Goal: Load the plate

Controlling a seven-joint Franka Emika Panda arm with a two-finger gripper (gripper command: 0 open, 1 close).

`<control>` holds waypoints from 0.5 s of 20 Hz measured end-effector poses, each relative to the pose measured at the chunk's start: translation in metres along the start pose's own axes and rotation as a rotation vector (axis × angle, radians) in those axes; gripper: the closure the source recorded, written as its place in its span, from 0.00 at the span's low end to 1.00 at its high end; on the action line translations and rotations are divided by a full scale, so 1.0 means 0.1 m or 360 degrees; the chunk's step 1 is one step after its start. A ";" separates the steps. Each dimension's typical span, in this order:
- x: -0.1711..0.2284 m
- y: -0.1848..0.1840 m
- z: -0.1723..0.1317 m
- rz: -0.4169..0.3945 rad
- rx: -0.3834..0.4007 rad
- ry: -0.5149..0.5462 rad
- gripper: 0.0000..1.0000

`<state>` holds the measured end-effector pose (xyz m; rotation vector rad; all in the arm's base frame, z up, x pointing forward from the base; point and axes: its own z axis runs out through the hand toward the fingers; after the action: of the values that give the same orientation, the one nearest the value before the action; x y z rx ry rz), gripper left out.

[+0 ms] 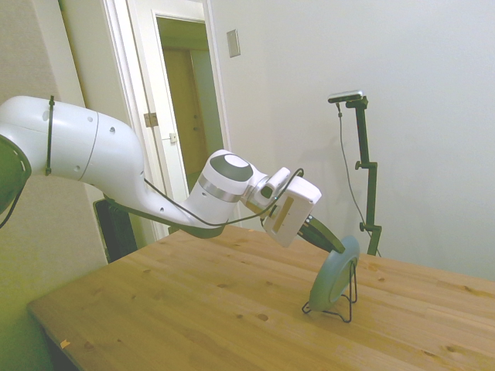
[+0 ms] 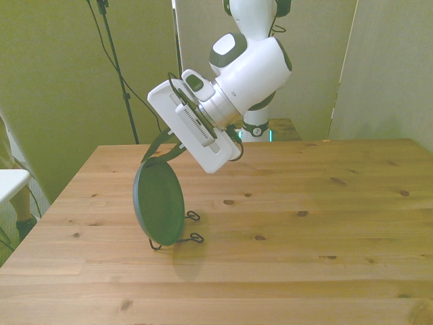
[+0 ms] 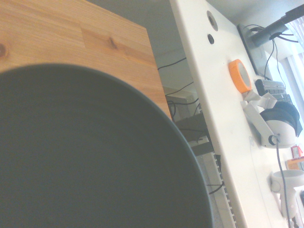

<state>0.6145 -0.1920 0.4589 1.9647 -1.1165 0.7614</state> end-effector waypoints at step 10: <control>0.36 0.35 -0.64 0.0041 0.0240 -0.0206 0.00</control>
<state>0.5907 -0.1679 0.5323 2.1555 -1.1923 0.7605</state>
